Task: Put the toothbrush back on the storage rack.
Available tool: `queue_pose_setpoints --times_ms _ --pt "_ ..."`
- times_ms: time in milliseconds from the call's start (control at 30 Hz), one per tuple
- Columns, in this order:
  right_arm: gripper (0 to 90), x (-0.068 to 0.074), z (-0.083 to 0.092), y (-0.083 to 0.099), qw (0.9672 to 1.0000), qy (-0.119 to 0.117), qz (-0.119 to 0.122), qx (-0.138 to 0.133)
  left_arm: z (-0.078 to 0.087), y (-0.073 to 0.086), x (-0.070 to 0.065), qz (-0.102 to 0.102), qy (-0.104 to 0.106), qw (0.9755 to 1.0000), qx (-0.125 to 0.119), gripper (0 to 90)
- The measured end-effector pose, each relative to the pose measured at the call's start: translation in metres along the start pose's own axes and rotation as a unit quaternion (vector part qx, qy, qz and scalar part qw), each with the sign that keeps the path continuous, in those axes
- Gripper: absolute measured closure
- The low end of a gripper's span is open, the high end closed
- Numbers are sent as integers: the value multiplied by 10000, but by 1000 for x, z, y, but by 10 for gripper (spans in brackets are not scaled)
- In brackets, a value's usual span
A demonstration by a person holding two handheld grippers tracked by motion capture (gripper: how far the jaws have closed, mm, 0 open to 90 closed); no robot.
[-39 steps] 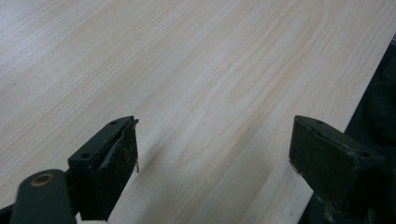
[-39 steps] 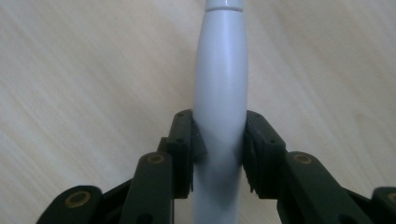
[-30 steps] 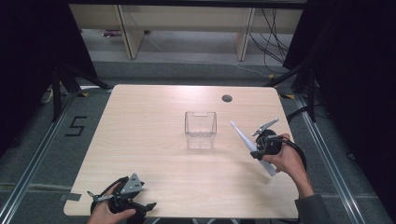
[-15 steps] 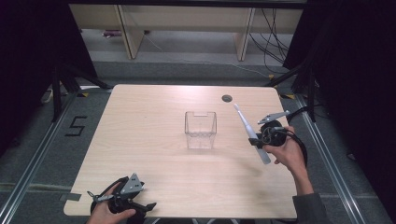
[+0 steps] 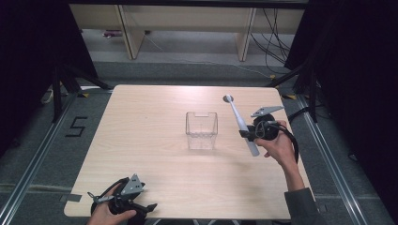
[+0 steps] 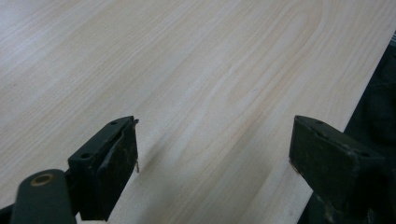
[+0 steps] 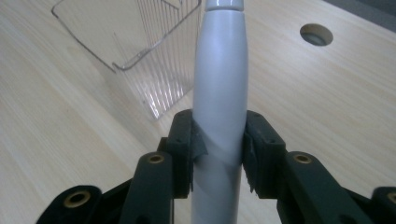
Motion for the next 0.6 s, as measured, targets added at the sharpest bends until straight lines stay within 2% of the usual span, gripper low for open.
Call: queue_pose_setpoints --times_ms 100,267,300,333,367,433,500,533,567,600 --pt "667 -1 -3 -7 9999 60 19 -147 0 0 1 -32 -35 10000 19 148" --pt "666 0 -6 -14 9997 18 -96 -224 0 0 1 -30 -37 10000 10 148" --pt "667 3 -5 -15 9996 -22 -235 -154 0 0 1 -22 -29 10000 6 148" --pt "667 1 -6 -16 9998 -2 -59 -190 0 0 1 -34 -29 10000 14 148" --pt "666 2 -9 -19 9993 41 -162 -333 0 0 1 -32 -34 10000 13 148" --pt "667 3 -10 -19 9997 -28 -56 -236 0 0 1 -41 -32 10000 12 148" --pt "666 2 -12 -24 9992 47 -94 -398 1 0 1 -46 -33 10000 14 148" --pt "667 3 -10 -23 9996 -34 -82 -272 1 0 1 -39 -33 10000 7 148" --pt "666 3 -10 -25 9994 -17 -143 -316 1 0 1 -34 -36 10000 5 148" --pt "667 1 -10 -29 9993 -15 -49 -383 0 0 1 -29 -39 10000 6 148"
Point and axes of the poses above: each handheld gripper's, and its own axes: z roughly backward along the jaws, y roughly out of its underside, x roughly to its left, the point moved 10 cm from there along -z, roughly forward along the jaws, and after that the axes turned 8 degrees about z, right-handed, at the moved point
